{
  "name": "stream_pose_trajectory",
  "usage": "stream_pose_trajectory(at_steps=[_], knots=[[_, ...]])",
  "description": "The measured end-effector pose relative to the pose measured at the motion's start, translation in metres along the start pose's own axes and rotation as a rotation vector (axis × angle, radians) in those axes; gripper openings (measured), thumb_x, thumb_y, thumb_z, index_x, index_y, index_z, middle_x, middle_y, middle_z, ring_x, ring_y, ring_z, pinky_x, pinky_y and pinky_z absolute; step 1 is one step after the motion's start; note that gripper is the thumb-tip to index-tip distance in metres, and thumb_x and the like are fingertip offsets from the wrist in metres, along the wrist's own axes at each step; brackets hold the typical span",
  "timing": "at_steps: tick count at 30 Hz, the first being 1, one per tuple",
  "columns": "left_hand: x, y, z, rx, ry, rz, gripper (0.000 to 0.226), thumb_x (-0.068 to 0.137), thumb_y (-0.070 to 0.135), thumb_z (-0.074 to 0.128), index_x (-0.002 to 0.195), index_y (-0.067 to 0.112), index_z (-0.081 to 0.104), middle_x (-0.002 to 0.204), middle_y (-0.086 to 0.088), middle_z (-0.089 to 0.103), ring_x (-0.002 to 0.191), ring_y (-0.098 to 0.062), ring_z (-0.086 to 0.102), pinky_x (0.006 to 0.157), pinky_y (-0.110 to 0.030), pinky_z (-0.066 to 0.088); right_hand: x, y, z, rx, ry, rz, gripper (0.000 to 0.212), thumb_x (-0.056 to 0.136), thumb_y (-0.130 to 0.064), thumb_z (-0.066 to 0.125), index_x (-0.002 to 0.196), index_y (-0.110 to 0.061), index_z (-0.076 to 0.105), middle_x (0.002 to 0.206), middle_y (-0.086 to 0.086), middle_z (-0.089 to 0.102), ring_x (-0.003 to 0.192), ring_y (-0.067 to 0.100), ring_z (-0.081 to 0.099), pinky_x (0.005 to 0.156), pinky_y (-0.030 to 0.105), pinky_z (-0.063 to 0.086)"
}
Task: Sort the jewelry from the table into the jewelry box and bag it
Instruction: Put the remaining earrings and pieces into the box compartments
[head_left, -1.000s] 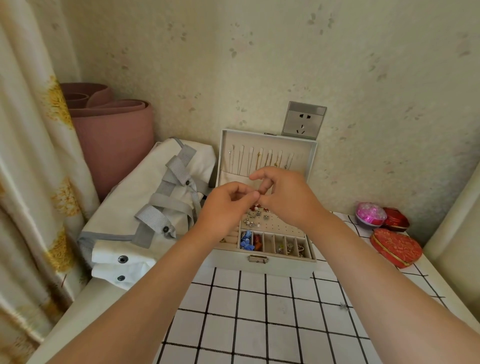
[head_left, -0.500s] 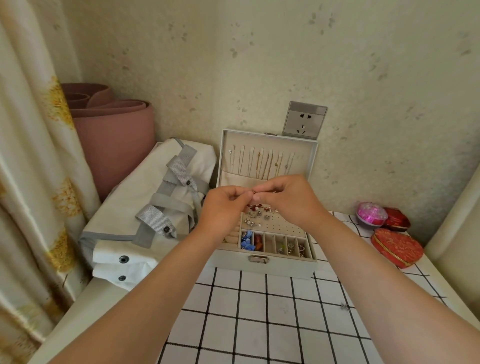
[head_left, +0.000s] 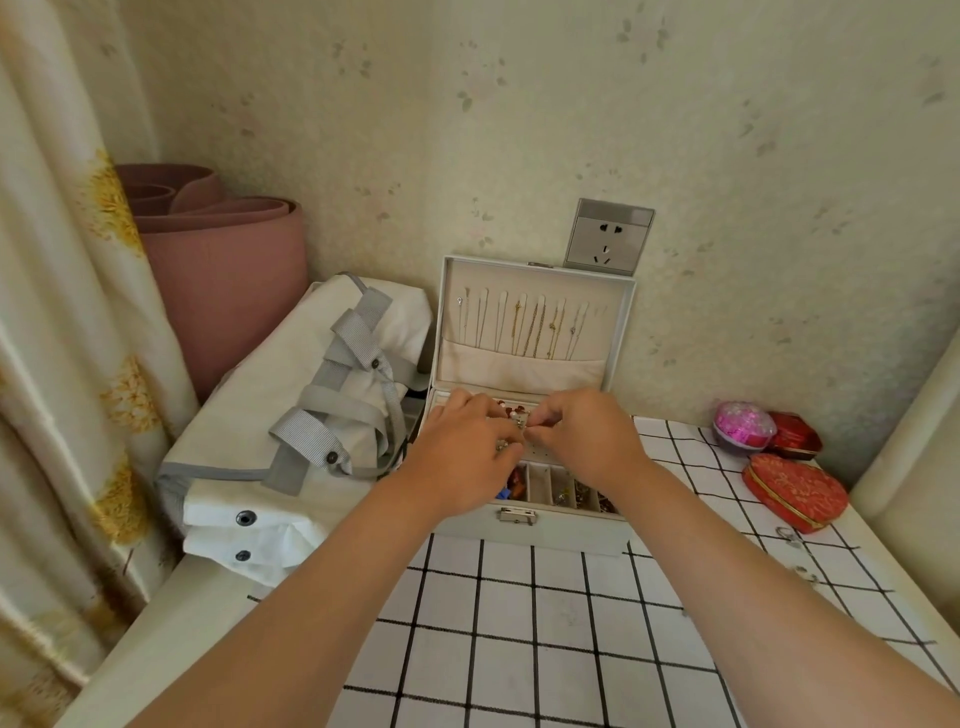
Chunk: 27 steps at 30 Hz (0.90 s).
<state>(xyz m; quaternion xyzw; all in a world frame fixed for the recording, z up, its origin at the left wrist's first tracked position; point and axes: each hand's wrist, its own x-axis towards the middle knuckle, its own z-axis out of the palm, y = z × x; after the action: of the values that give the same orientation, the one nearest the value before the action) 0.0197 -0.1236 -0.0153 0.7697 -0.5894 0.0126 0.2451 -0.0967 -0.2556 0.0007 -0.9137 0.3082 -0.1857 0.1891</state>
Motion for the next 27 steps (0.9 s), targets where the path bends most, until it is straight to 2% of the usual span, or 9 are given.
stream_pose_trajectory(at_steps=[5,10,15,18,21,23,27], knots=[[0.001,-0.006,0.001,-0.011,0.051,-0.027,0.024,0.095,0.024,0.052,0.116,0.028,0.063,0.12,0.008,0.057,0.117,-0.013,0.038,0.102,-0.032,0.035,-0.005,-0.004,0.008,-0.163,0.021,-0.14,0.011,0.089,-0.025,0.068,0.084,-0.027,0.077,0.082,-0.007,0.072,0.075,0.011,0.063,0.069,0.033,0.054],[0.0,-0.008,0.001,0.018,-0.007,0.004,0.032,0.094,0.021,0.05,0.123,0.026,0.064,0.124,0.006,0.059,0.118,-0.015,0.04,0.103,-0.036,0.038,-0.006,-0.005,0.011,-0.3,0.08,-0.212,0.014,0.089,-0.025,0.065,0.078,-0.025,0.073,0.081,-0.005,0.067,0.074,0.014,0.061,0.063,0.034,0.054],[0.001,-0.009,0.002,0.026,-0.028,0.02,0.032,0.095,0.021,0.049,0.123,0.025,0.065,0.121,0.003,0.06,0.116,-0.016,0.042,0.101,-0.035,0.039,-0.006,-0.003,0.003,-0.197,-0.037,-0.234,0.013,0.086,-0.022,0.065,0.081,-0.028,0.076,0.086,-0.01,0.065,0.078,0.012,0.061,0.066,0.032,0.053],[0.001,-0.01,0.002,0.026,-0.011,0.021,0.031,0.096,0.021,0.05,0.123,0.023,0.065,0.122,0.004,0.06,0.117,-0.016,0.042,0.101,-0.034,0.04,-0.002,0.002,-0.004,-0.142,-0.045,-0.211,0.016,0.086,-0.017,0.065,0.092,-0.029,0.075,0.092,-0.014,0.06,0.083,0.007,0.057,0.069,0.025,0.047],[0.001,-0.011,0.002,0.033,0.007,0.024,0.031,0.096,0.022,0.051,0.124,0.023,0.064,0.123,0.005,0.061,0.118,-0.016,0.042,0.102,-0.033,0.04,0.001,0.005,-0.007,-0.136,-0.052,-0.212,0.021,0.089,-0.019,0.065,0.105,-0.028,0.074,0.095,-0.011,0.058,0.085,0.006,0.054,0.071,0.025,0.046],[0.001,-0.01,0.002,0.027,0.0,0.03,0.032,0.096,0.021,0.051,0.124,0.023,0.064,0.122,0.005,0.061,0.117,-0.015,0.043,0.101,-0.033,0.04,0.001,0.003,-0.006,-0.165,-0.086,-0.239,0.02,0.09,-0.023,0.066,0.106,-0.031,0.075,0.091,-0.012,0.056,0.082,0.007,0.054,0.069,0.026,0.045],[-0.001,-0.008,-0.001,0.027,-0.037,0.051,0.033,0.094,0.018,0.049,0.121,0.023,0.066,0.119,0.006,0.062,0.112,-0.016,0.046,0.099,-0.038,0.042,0.0,-0.002,-0.002,-0.229,-0.137,-0.245,0.015,0.091,-0.027,0.065,0.095,-0.036,0.077,0.074,-0.018,0.049,0.075,0.008,0.053,0.069,0.031,0.051]])
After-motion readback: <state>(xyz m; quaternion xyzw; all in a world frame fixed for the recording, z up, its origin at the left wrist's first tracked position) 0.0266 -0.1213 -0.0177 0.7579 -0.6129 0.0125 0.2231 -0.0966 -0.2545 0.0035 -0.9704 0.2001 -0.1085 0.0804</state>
